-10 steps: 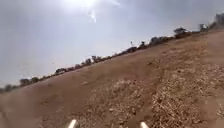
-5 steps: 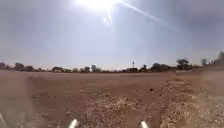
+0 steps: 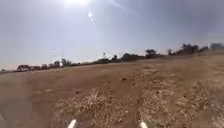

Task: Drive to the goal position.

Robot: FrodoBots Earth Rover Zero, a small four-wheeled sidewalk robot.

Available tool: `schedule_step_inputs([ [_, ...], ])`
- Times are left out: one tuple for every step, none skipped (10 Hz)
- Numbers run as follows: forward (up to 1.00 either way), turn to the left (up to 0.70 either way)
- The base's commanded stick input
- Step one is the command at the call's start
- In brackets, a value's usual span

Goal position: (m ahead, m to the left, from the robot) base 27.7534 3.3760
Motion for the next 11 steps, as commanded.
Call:
schedule_step_inputs([
  [0.7,0.0],
  [0.7,0.0],
  [0.7,0.0],
  [0.7,0.0],
  [0.7,0.0],
  [0.7,0.0],
  [0.7,0.0],
  [0.7,0.0],
  [0.7,0.0],
  [0.7,0.0],
  [0.7,0.0],
])
